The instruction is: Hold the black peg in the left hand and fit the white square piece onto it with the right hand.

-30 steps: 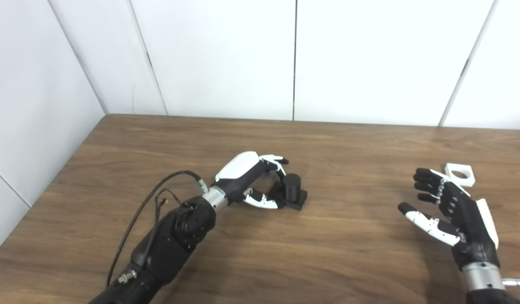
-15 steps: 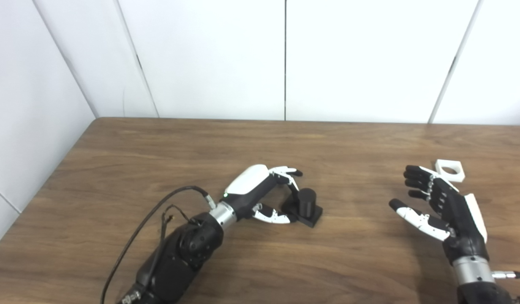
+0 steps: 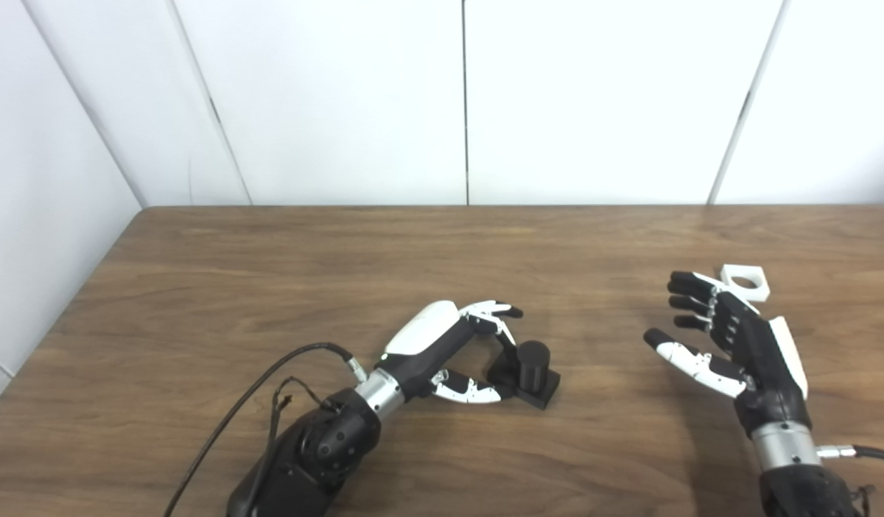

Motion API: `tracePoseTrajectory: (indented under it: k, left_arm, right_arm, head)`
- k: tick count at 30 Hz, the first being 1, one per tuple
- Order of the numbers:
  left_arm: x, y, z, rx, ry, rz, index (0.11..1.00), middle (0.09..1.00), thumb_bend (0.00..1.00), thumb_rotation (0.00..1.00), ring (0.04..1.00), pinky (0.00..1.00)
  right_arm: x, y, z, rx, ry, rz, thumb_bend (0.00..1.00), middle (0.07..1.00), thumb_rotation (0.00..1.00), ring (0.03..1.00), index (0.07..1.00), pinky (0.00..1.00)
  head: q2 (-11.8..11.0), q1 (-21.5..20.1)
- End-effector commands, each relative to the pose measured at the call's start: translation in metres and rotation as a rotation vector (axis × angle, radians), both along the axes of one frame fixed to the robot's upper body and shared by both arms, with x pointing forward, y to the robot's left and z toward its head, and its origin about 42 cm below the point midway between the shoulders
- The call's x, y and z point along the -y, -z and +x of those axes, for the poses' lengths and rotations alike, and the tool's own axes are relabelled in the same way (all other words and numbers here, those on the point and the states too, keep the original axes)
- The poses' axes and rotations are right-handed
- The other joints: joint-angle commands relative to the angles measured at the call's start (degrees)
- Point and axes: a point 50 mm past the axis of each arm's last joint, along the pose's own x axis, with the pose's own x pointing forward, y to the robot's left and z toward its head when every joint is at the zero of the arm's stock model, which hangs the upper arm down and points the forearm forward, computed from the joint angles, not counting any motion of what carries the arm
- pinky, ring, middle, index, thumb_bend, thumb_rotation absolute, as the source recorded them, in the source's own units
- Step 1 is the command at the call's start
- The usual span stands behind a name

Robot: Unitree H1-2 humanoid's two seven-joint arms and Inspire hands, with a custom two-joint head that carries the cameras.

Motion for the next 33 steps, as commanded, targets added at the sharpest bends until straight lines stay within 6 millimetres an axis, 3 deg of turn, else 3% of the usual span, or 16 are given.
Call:
tracePoseTrajectory:
  k: [1,9,12,20,23,28,31,33]
  left_arm:
    - [0.001,0.028,-0.019,-0.121,0.06,0.087,0.496,0.881,0.52,0.08,0.926,0.79]
    - [-0.009,0.026,-0.018,-0.12,0.039,0.096,0.495,0.873,0.52,0.08,0.926,0.78]
    - [-0.015,0.027,-0.017,-0.12,0.03,0.103,0.496,0.875,0.52,0.08,0.928,0.78]
    - [-0.02,0.028,-0.017,-0.123,0.025,0.108,0.496,0.877,0.52,0.08,0.923,0.77]
    - [-0.022,0.028,-0.015,-0.13,0.023,0.099,0.496,0.877,0.52,0.08,0.926,0.78]
    - [-0.026,0.028,-0.015,-0.132,0.018,0.098,0.496,0.873,0.52,0.08,0.922,0.79]
    - [-0.029,0.027,-0.015,-0.137,0.013,0.112,0.496,0.879,0.52,0.08,0.927,0.81]
    - [-0.031,0.027,-0.016,-0.14,0.012,0.117,0.496,0.881,0.52,0.08,0.927,0.81]
  right_arm:
    - [-0.005,-0.02,0.006,0.081,-0.007,-0.019,0.59,0.766,0.23,0.76,0.76,0.7]
    - [0.004,-0.032,0.009,0.105,0.006,-0.03,0.61,0.765,0.22,0.755,0.746,0.72]
    - [0.015,-0.043,0.011,0.117,0.038,-0.038,0.61,0.76,0.24,0.746,0.751,0.7]
    - [0.046,-0.08,0.018,0.168,0.088,-0.107,0.61,0.779,0.22,0.739,0.757,0.7]
    - [0.065,-0.101,0.024,0.17,0.054,-0.237,0.59,0.772,0.2,0.72,0.735,0.64]
    - [0.087,-0.129,0.036,0.153,0.005,-0.465,0.62,0.755,0.11,0.697,0.697,0.61]
    - [0.097,-0.146,0.047,0.148,-0.015,-0.66,0.65,0.759,0.12,0.712,0.706,0.58]
    - [0.101,-0.158,0.055,0.121,-0.011,-0.785,0.66,0.778,0.15,0.74,0.708,0.61]
  head:
    - [0.1,-0.4]
    - [0.7,-5.3]
    - [0.6,-8.1]
    - [0.5,-10.8]
    - [0.4,-12.4]
    - [0.4,-13.5]
    - [0.3,-13.7]
    - [0.1,-13.7]
